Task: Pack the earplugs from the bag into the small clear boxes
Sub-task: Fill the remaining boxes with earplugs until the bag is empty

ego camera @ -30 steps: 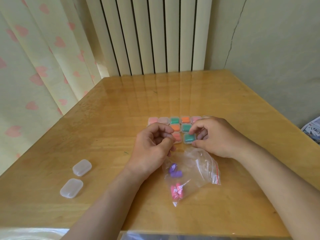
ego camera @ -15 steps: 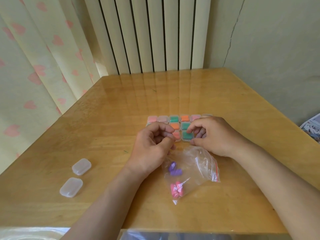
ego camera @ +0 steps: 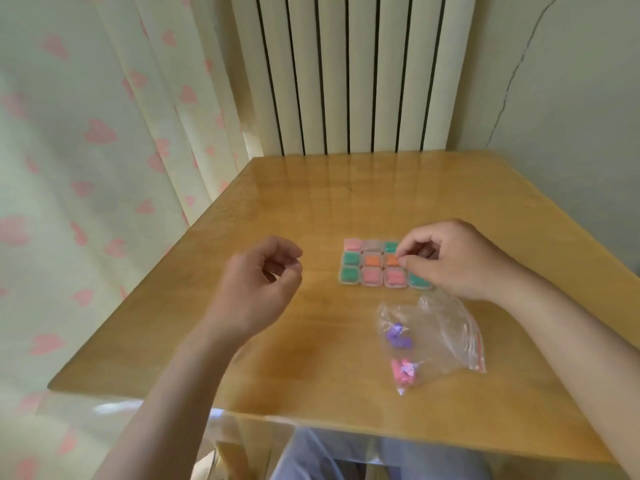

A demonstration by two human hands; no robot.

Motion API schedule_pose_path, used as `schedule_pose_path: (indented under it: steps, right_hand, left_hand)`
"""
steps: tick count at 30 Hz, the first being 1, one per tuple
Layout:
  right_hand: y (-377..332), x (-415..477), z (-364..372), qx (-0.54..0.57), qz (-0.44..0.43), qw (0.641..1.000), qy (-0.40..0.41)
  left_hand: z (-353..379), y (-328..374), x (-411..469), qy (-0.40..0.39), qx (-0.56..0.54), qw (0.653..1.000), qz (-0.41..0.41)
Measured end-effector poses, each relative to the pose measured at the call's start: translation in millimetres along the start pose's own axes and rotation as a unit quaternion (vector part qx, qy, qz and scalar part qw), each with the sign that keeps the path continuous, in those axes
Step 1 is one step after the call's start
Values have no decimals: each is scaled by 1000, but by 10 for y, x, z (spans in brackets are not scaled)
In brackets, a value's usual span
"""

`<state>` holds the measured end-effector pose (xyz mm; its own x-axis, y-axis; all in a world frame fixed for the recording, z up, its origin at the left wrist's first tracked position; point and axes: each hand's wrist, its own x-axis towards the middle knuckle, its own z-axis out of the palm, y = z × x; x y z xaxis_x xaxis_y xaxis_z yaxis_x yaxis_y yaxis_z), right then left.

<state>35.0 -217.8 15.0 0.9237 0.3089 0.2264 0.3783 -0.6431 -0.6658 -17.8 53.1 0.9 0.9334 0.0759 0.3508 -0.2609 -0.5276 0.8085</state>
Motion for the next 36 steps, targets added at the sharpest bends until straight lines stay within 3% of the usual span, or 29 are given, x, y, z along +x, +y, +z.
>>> schedule_pose_path:
  steps: [5,9,14,17,22,26,30,33,36]
  right_hand:
    - [-468,52,216,-6,-10,998,-68]
    - [-734,52,523,-35,-40,994,-95]
    - [-848,36,806,-38,-33,991,-123]
    - [-857,3,855,-22,-18,992,-120]
    - [-750,-79,750,55,46,997,-43]
    - [-639,-217,546,262,131,956,-21]
    - [-450,-419,242,413,133,900,-42]
    - [-314,-542,61,458,134,878,-34]
    - [-208,-624,-46,458,131,879,-16]
  left_hand:
    - [-347,-390,-89,-53,249,965,-68]
    - [-338,-483,-99,-68,310,940,-128]
    - [-294,-556,-65,-88,318,934,-135]
    - [-305,-522,-45,-75,279,950,-119]
    - [-145,-111,-88,-35,70,997,18]
    - [156,178,-108,-53,-21,994,94]
    - [435,314,-133,-103,-79,981,142]
    - [630,387,-128,-127,-89,972,176]
    - [799,460,-117,-134,-90,967,196]
